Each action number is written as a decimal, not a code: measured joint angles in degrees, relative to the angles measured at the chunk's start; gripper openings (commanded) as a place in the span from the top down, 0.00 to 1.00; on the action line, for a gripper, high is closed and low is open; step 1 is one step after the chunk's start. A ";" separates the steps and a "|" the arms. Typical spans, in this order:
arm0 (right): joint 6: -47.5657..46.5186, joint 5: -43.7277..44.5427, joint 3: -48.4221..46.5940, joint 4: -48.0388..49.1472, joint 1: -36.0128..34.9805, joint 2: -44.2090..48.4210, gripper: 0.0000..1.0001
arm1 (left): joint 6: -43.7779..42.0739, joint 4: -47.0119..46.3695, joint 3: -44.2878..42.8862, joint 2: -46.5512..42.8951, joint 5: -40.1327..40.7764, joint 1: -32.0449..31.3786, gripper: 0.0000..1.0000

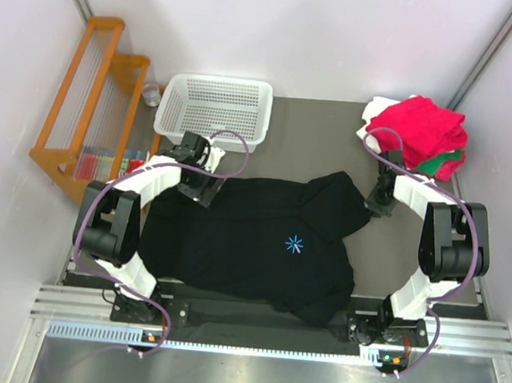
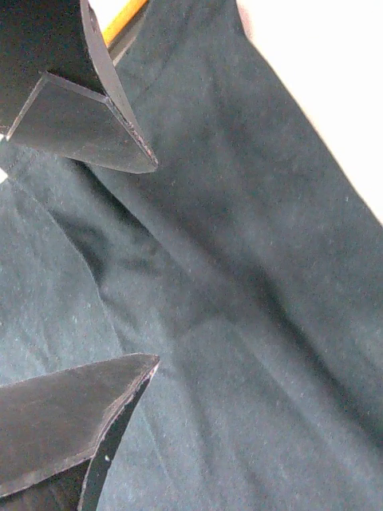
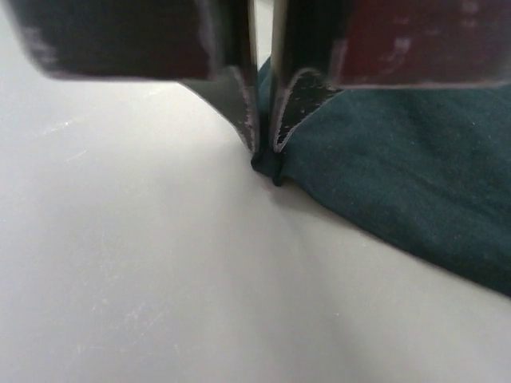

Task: Fold and stack the t-shirts
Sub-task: Fold the tshirt

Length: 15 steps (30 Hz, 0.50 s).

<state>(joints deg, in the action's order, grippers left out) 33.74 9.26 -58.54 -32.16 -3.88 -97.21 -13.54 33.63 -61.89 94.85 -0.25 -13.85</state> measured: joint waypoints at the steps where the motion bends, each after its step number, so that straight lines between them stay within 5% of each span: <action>1: 0.07 0.02 0.00 -0.07 0.00 0.07 1.00 | -0.13 -0.15 0.00 0.00 0.33 0.04 0.01; 10: -0.66 -1.66 -1.68 -1.46 -1.18 4.92 1.00 | -0.15 -0.76 0.04 -0.11 1.18 0.94 0.01; 15: -3.82 -3.78 -6.14 -2.19 -7.85 6.19 1.00 | -0.09 -1.07 0.20 -0.66 0.57 1.66 0.01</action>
<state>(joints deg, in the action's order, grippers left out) 29.91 5.48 -64.69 -34.35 -11.73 -91.02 -13.63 32.56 -61.69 94.19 0.32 -12.19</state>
